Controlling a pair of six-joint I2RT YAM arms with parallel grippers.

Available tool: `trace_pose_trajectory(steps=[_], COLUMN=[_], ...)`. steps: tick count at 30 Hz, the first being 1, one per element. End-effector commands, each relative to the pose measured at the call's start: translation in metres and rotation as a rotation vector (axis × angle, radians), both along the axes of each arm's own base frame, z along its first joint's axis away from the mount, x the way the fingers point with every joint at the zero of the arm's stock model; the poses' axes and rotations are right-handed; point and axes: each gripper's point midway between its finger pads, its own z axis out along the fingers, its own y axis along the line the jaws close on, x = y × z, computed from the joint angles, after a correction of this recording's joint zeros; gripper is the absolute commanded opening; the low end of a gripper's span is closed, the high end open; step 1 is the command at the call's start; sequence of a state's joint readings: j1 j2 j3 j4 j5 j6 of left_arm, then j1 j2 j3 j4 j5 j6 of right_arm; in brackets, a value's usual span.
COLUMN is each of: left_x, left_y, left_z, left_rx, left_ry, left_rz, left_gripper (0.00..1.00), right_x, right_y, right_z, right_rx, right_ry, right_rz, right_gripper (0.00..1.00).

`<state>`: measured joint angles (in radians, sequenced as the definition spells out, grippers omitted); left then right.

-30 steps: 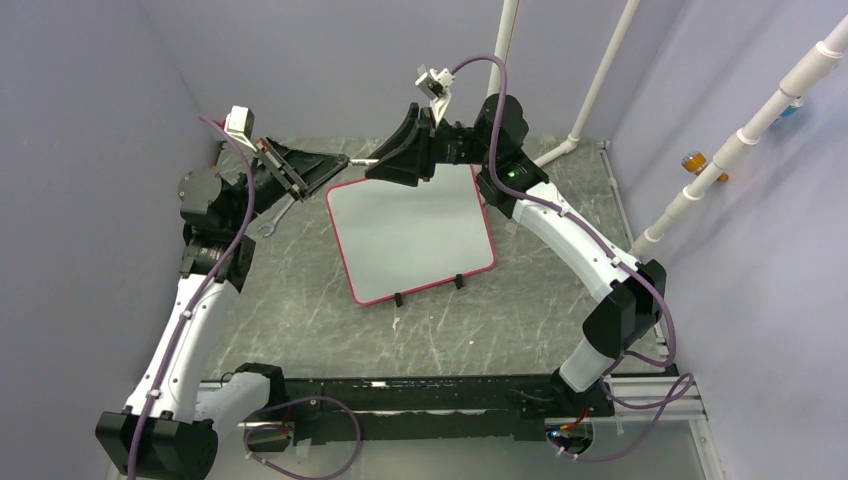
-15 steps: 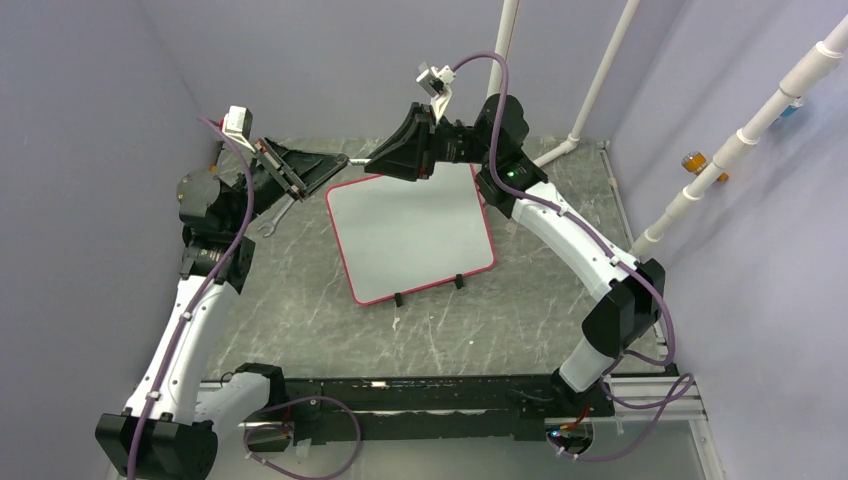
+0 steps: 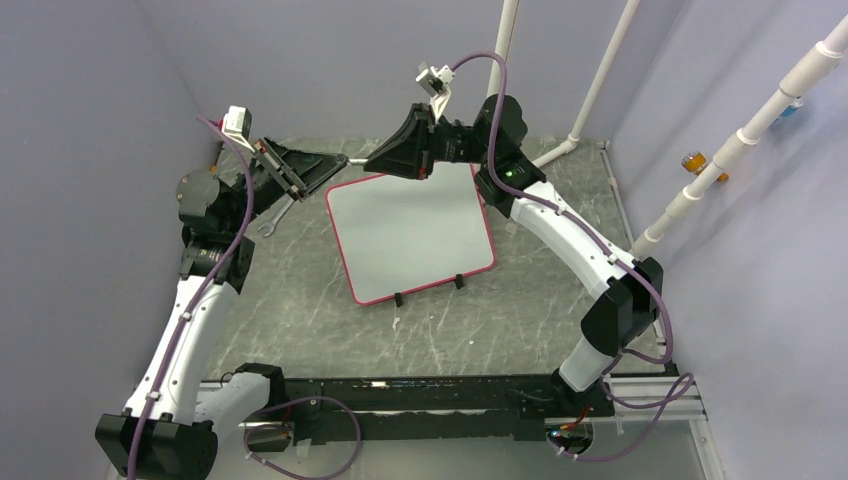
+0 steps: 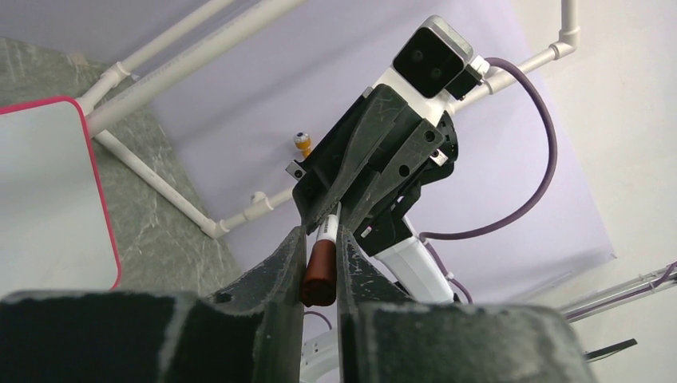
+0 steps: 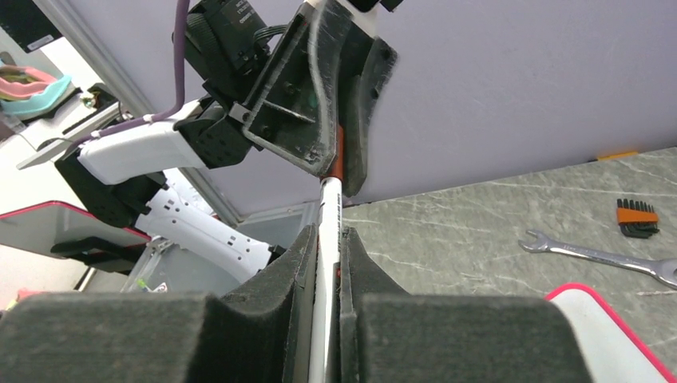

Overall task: Write a sentence on the whiteboard
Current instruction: Pass from the left arm to the right, then open the pen cap from the whiteboard marker.

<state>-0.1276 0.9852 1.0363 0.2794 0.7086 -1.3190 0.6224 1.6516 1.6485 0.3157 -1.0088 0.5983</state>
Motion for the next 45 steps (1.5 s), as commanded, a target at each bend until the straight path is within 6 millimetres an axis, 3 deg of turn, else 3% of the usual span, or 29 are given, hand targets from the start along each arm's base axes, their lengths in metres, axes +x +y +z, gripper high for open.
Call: trace_pose_trajectory(steps=[1, 3, 5, 11, 15, 21, 27, 32, 36, 45], left_x=[0.006, 0.006, 0.005, 0.0, -0.002, -0.009, -0.012, -0.011, -0.009, -0.005], left_y=[0.003, 0.005, 0.007, 0.01, 0.013, 0.015, 0.013, 0.011, 0.011, 0.018], left_z=[-0.005, -0.005, -0.003, 0.008, 0.01, 0.009, 0.005, 0.004, 0.001, -0.005], left_rx=[0.041, 0.041, 0.04, 0.024, 0.032, 0.072, 0.094, 0.104, 0.107, 0.113], left_ry=[-0.014, -0.014, -0.018, -0.051, -0.044, -0.058, -0.067, -0.068, -0.06, -0.019], left_rz=[0.031, 0.043, 0.055, 0.071, 0.098, 0.112, 0.099, 0.082, 0.081, 0.121], left_gripper=[0.42, 0.73, 0.82, 0.75, 0.62, 0.51, 0.48, 0.31, 0.02, 0.0], right_x=[-0.025, -0.026, -0.027, -0.029, -0.028, -0.024, -0.022, -0.022, -0.021, -0.025], right_y=[-0.009, -0.01, -0.011, -0.013, -0.014, -0.014, -0.014, -0.012, -0.013, -0.024], right_z=[0.027, 0.026, 0.023, 0.022, 0.02, 0.02, 0.021, 0.019, 0.017, 0.005], right_rx=[0.058, 0.055, 0.051, 0.048, 0.044, 0.035, 0.038, 0.036, 0.031, 0.009], right_ry=[-0.109, -0.111, -0.11, -0.118, -0.122, -0.121, -0.12, -0.117, -0.113, -0.115], right_rz=[0.041, 0.034, 0.031, 0.021, 0.003, -0.016, -0.025, -0.019, -0.024, -0.045], right_gripper=[0.0, 0.0, 0.0, 0.0, 0.0, 0.0, 0.0, 0.0, 0.0, 0.0])
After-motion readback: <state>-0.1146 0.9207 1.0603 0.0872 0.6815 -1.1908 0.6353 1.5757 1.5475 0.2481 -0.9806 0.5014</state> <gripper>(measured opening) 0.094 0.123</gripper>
